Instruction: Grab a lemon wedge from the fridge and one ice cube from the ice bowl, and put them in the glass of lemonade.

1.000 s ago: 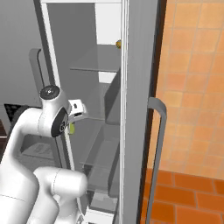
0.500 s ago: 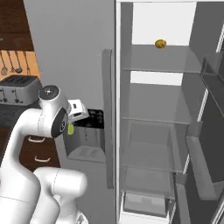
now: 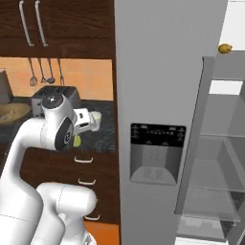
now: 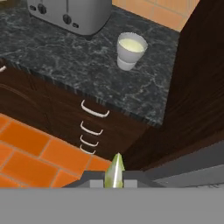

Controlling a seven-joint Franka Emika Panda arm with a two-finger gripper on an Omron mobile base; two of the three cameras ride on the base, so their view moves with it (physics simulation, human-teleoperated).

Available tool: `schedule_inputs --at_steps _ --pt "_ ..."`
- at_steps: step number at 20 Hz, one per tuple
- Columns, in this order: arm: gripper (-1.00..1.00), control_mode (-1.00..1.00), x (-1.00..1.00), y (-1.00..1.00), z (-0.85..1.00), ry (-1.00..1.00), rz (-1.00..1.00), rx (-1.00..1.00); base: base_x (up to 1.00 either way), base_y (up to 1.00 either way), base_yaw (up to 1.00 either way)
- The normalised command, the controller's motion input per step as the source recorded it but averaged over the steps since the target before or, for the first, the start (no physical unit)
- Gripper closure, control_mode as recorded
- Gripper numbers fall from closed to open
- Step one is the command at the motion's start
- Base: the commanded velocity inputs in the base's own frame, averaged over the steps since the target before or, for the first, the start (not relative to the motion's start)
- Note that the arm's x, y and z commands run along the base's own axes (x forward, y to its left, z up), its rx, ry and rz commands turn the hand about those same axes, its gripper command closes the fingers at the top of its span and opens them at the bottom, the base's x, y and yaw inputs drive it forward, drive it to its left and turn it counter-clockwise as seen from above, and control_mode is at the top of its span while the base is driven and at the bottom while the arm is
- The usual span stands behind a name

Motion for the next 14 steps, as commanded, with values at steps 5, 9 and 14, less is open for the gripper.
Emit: schedule_inputs --at_steps 5,9,14 --pt "1.0 1.0 0.0 0.0 0.0 0.0 0.0 0.0 0.46 0.11 -0.01" --pt "1.0 1.0 0.0 0.0 0.0 0.0 0.0 0.0 0.42 0.04 -0.02" --pt "1.0 1.0 0.0 0.0 0.0 0.0 0.0 0.0 0.33 0.46 -0.16"
